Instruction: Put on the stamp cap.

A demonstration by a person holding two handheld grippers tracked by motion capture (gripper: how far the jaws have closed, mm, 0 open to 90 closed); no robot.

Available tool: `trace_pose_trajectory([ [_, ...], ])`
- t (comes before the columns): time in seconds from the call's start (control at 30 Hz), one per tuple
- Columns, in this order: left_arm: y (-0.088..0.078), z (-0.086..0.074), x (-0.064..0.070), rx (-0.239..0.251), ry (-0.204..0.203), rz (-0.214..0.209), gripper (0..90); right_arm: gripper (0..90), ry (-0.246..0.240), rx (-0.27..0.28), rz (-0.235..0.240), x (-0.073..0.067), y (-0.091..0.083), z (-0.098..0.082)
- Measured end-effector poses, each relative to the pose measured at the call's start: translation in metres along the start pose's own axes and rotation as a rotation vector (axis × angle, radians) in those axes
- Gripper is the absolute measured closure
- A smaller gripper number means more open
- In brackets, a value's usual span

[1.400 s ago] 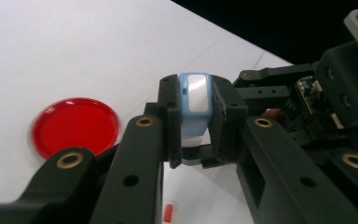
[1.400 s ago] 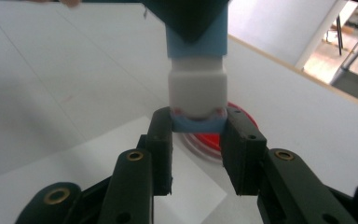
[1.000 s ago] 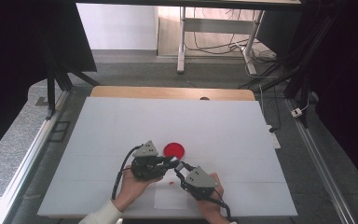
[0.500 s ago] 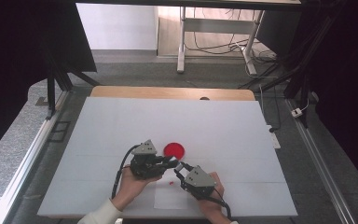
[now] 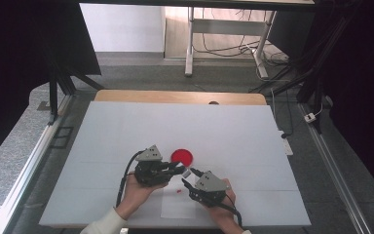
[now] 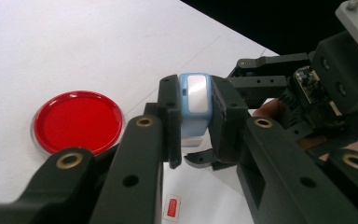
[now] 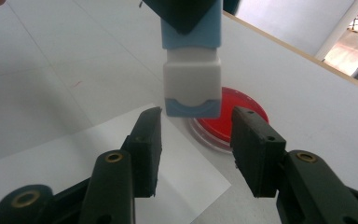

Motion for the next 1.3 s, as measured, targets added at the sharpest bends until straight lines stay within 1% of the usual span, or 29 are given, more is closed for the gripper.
trace_pose_trajectory([
  [0.07, -0.002, 0.001, -0.001, 0.002, 0.006, 0.004, 76.2, 51.0, 0.011, 0.0, 0.014, 0.002, -0.001, -0.001],
  [0.13, -0.004, 0.002, -0.003, 0.011, 0.009, 0.011, 76.2, 49.9, 0.022, -0.008, 0.016, 0.005, -0.003, -0.003],
  [0.17, -0.006, 0.003, -0.004, 0.016, 0.008, 0.013, 76.2, 49.0, 0.041, -0.012, 0.024, 0.007, -0.005, -0.004],
  [0.2, -0.006, 0.004, -0.005, 0.018, 0.009, 0.015, 76.2, 48.8, 0.051, -0.015, 0.027, 0.008, -0.006, -0.005],
  [0.23, -0.008, 0.005, -0.006, 0.023, 0.01, 0.02, 76.2, 48.5, 0.051, -0.02, 0.027, 0.01, -0.007, -0.006],
  [0.3, -0.011, 0.006, -0.007, 0.026, 0.021, 0.027, 76.1, 48.1, 0.065, -0.031, 0.027, 0.015, -0.011, -0.01],
  [0.37, -0.014, 0.007, -0.007, 0.03, 0.028, 0.035, 76.2, 48.1, 0.081, -0.041, 0.016, 0.023, -0.018, -0.016],
  [0.5, -0.017, 0.009, -0.008, 0.035, 0.034, 0.035, 76.1, 48.1, 0.115, -0.072, 0.011, 0.042, -0.034, -0.032],
  [0.57, -0.017, 0.01, -0.008, 0.034, 0.039, 0.036, 76.1, 48.0, 0.118, -0.078, -0.005, 0.051, -0.041, -0.038],
  [0.63, -0.018, 0.01, -0.008, 0.032, 0.043, 0.034, 76.1, 48.0, 0.145, -0.079, -0.018, 0.061, -0.048, -0.046],
  [0.7, -0.019, 0.011, -0.008, 0.03, 0.052, 0.037, 76.1, 48.1, 0.16, -0.087, -0.032, 0.069, -0.055, -0.051],
  [0.9, -0.024, 0.014, -0.013, 0.034, 0.063, 0.051, 76.1, 48.1, 0.177, -0.091, -0.072, 0.09, -0.076, -0.066],
  [1.0, -0.027, 0.016, -0.015, 0.039, 0.07, 0.058, 76.1, 47.9, 0.185, -0.099, -0.089, 0.098, -0.085, -0.074],
  [1.2, -0.035, 0.02, -0.022, 0.047, 0.082, 0.091, 76.0, 47.8, 0.186, -0.116, -0.102, 0.107, -0.096, -0.085],
  [1.3, -0.037, 0.021, -0.026, 0.05, 0.076, 0.094, 76.0, 47.8, 0.192, -0.119, -0.103, 0.109, -0.097, -0.087],
])
Point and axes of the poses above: each handheld gripper's, and its own axes: y roughly forward along the jaws, z roughly out of its top, x roughly to its right, the point moved 10 cm from there along y, roughly forward along the jaws, and after that the axes turned 2 degrees about -y, right-handed, at the moved point
